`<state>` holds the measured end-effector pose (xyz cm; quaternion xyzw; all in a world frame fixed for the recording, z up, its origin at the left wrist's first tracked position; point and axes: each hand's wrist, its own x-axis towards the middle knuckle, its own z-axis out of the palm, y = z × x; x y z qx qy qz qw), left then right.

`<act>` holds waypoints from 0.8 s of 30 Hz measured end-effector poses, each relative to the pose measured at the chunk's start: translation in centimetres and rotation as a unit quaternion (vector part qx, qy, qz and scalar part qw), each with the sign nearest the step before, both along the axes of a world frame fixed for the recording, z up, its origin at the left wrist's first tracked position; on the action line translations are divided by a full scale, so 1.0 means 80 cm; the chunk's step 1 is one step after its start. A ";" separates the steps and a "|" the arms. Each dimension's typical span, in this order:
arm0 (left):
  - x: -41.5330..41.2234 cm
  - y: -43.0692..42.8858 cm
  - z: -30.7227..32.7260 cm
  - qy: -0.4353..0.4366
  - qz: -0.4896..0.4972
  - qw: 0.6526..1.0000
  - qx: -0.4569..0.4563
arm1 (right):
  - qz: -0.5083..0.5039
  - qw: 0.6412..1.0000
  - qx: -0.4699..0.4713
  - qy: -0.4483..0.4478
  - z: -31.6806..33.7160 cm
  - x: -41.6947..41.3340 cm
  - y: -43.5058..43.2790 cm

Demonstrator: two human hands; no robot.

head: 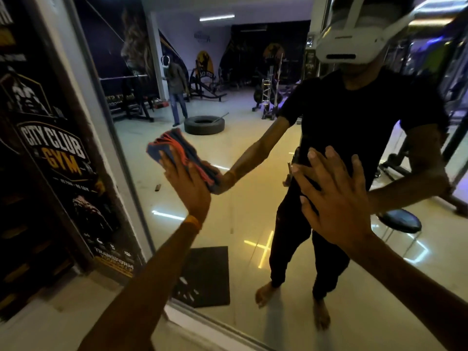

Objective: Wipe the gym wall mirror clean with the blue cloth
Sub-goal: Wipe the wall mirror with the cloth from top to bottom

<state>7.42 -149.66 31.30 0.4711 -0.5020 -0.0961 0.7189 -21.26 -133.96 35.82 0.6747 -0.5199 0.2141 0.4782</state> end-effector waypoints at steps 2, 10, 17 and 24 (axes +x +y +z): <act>0.010 -0.020 0.030 0.032 0.044 0.998 0.026 | 0.000 1.000 -0.001 0.004 0.000 -0.002 -0.002; -0.059 0.044 0.014 -0.172 -0.076 0.980 -0.062 | -0.003 0.999 -0.026 -0.021 0.065 0.047 -0.031; 0.077 -0.053 0.126 -0.016 0.039 0.999 -0.008 | -0.012 0.998 -0.047 -0.032 0.100 0.096 -0.055; -0.057 0.058 0.028 -0.255 -0.101 0.956 -0.106 | -0.005 0.996 -0.065 -0.058 0.090 0.108 -0.070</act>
